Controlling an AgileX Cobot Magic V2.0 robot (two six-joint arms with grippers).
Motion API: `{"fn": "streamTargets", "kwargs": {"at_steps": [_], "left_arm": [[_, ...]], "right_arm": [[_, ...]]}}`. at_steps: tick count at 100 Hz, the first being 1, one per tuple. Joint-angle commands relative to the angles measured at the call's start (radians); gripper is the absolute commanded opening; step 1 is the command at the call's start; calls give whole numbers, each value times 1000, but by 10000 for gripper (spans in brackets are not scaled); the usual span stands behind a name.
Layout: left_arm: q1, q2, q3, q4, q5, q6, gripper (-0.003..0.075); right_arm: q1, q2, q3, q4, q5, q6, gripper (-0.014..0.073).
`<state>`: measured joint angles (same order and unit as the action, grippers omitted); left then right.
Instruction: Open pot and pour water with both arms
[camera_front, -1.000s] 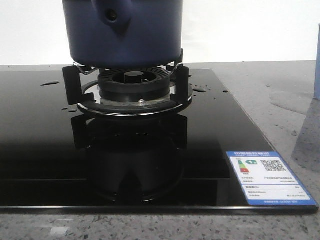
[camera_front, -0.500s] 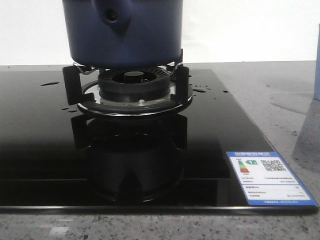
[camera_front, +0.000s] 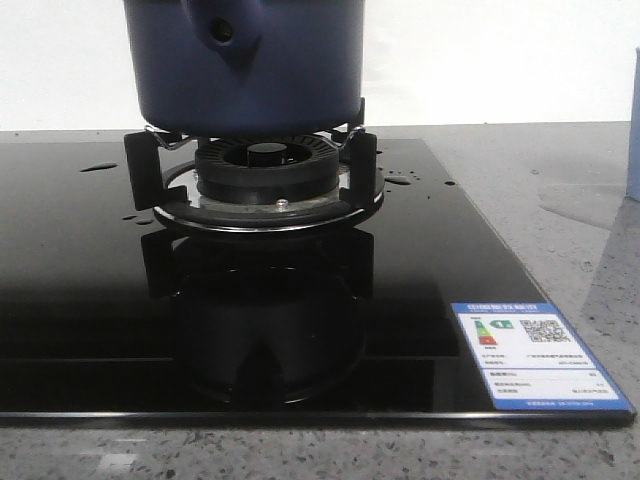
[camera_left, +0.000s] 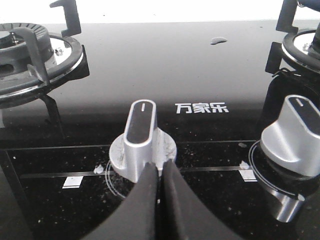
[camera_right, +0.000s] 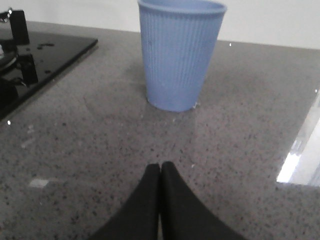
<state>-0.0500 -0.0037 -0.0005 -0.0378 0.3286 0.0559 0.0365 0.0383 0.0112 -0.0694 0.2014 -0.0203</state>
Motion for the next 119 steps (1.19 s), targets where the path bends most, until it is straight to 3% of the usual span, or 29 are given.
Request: {"fn": "streamTargets", "kwargs": {"at_steps": [1,28,119], "left_arm": [[1,-25,34,-2,-43,-11,-19],[1,-25,34,-2,-43,-11,-19],[1,-25,34,-2,-43,-11,-19]], "right_arm": [[-8,10,27,-13,-135,10,-67],[-8,-65,25,-8,112,10,-67],[-8,-65,25,-8,112,10,-67]]}}
